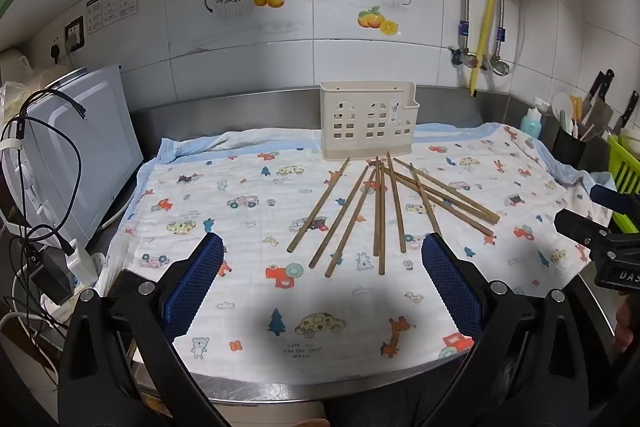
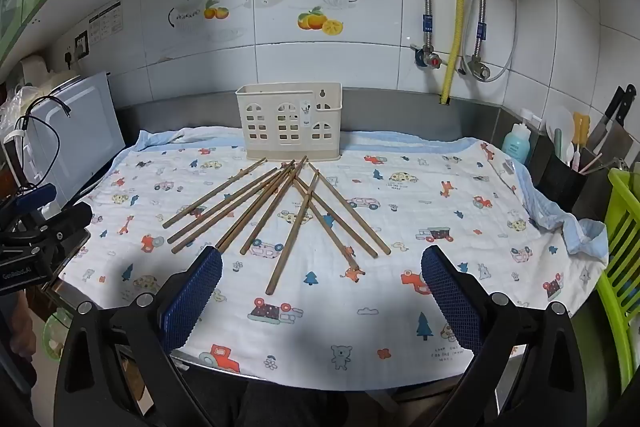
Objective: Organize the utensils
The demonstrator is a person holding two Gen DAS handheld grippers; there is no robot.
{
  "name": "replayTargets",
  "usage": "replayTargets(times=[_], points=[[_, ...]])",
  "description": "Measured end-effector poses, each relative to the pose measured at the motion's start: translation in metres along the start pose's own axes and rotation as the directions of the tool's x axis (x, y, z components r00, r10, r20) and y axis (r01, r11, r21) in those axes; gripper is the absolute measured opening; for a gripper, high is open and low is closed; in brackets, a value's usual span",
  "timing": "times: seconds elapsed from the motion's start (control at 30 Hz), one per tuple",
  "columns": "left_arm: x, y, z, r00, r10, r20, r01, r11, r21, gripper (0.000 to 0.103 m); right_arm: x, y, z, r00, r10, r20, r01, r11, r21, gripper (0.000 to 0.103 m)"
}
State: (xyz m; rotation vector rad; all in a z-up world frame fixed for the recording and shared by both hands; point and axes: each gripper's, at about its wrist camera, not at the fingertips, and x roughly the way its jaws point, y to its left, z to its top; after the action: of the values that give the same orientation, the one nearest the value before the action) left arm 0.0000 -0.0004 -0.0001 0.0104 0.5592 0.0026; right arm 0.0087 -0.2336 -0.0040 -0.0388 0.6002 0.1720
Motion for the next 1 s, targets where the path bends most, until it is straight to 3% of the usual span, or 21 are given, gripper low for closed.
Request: replayTargets(times=[1.0], points=[[0.002, 0.007, 0.000, 1.000, -0.012, -0.007, 0.012, 0.999, -0.030, 0.098, 0.002, -0.001, -0.002, 1.000, 0.001, -0.001, -0.001, 1.000, -0.004, 0.097]])
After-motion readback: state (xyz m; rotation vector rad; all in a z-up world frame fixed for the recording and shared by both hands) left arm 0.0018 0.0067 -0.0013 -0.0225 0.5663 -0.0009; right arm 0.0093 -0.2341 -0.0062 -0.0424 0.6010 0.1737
